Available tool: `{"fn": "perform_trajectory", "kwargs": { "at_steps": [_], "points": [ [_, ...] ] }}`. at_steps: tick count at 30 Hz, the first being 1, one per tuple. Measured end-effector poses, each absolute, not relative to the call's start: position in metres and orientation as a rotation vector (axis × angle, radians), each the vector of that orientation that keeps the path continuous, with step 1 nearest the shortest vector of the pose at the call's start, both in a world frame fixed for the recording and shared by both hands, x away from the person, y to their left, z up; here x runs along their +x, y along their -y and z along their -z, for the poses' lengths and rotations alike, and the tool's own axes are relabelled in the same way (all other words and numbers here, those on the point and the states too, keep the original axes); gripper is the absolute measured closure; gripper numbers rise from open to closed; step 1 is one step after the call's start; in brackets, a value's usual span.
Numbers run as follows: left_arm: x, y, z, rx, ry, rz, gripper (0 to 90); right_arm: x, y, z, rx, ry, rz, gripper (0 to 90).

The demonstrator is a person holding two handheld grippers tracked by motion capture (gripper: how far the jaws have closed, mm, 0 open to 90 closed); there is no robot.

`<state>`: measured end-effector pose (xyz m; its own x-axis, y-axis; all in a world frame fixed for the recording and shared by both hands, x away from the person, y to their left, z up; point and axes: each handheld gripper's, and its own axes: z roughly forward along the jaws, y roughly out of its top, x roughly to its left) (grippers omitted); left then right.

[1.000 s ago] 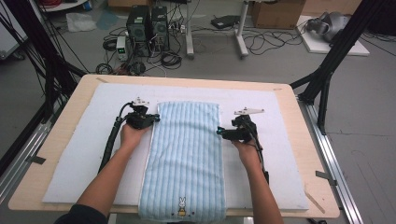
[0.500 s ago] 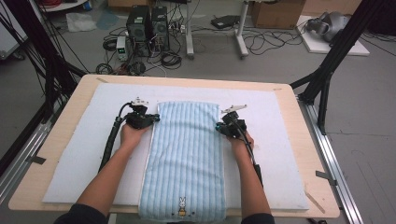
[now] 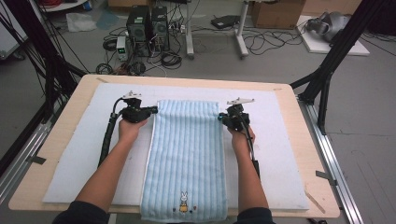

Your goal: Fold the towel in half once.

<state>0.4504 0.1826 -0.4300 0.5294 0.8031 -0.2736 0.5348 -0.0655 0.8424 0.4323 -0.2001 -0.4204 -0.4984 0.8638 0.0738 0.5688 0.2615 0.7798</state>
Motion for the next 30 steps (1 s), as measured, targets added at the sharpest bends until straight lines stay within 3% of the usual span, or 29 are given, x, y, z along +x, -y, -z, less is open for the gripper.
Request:
{"fn": "perform_trajectory", "kwargs": {
  "at_steps": [10, 30],
  "points": [
    [0.423, -0.19, 0.406, 1.711, -1.016, -0.289, 88.0, 0.407, 0.204, 0.402, 1.217, -2.196, -1.218, 87.3],
    [0.35, -0.198, 0.419, 1.748, -0.911, -0.237, 87.9, 0.333, 0.215, 0.412, 1.145, -2.266, -1.261, 86.8]
  ]
}}
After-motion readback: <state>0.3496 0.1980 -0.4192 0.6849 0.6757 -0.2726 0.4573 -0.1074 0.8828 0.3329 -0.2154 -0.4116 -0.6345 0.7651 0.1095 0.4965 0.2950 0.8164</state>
